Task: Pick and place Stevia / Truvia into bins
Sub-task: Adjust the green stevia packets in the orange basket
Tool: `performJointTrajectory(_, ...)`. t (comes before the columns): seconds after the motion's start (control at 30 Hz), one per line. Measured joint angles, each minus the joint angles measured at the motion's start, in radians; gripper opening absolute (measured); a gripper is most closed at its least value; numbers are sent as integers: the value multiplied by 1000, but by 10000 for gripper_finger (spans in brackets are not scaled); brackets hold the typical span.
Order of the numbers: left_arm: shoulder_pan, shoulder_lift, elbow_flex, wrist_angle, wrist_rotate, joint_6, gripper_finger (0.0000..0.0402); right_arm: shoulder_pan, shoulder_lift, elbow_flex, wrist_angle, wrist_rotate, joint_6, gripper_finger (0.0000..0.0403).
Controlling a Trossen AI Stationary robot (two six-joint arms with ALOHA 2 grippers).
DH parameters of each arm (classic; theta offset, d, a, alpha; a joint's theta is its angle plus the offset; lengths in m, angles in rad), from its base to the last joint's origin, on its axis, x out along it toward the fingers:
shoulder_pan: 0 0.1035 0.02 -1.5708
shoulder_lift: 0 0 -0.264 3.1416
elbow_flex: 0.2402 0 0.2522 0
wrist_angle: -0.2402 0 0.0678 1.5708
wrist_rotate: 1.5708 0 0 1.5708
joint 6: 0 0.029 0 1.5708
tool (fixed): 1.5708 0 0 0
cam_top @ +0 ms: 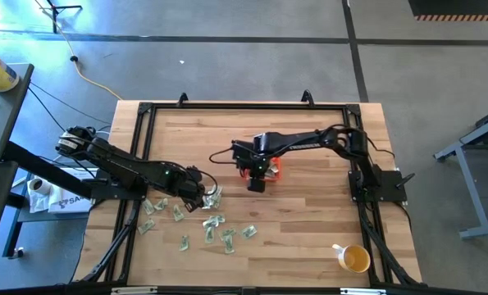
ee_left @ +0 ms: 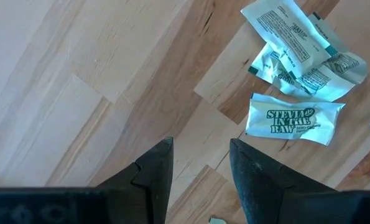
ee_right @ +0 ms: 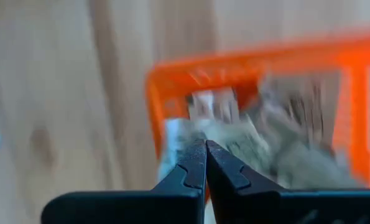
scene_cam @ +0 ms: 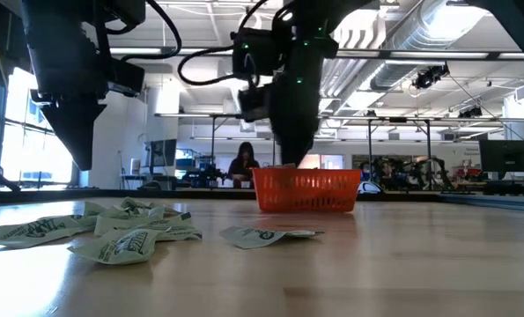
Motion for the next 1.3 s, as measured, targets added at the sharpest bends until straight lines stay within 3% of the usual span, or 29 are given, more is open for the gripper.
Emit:
performJointTrajectory(0.13, 0, 0, 0, 2, -2, 0, 191, 1, -2, 0, -109, -12, -51, 3)
performJointTrajectory(0.47, 0, 0, 0, -2, -7, 0, 191, 10, -2, 0, 101, -86, 37, 3)
performJointTrajectory(0.67, 0, 0, 0, -2, -7, 0, 191, 33, -2, 0, 5, -91, 3, 3)
performJointTrajectory(0.87, 0, 0, 0, -3, -7, 0, 191, 37, -2, 0, -111, 100, -64, 2)
performJointTrajectory(1.03, 0, 0, 0, -2, -7, 0, 191, 24, -2, 0, -228, 430, -103, 2)
performJointTrajectory(1.1, 0, 0, 0, -3, -8, 0, 191, 18, -3, 0, -242, 493, -112, 3)
performJointTrajectory(1.17, 0, 0, 0, -3, -9, 0, 191, 15, -7, -1, -247, 472, -114, 3)
performJointTrajectory(1.3, 0, 0, 0, -2, -10, 0, 191, 13, -47, -2, -167, 280, -88, 2)
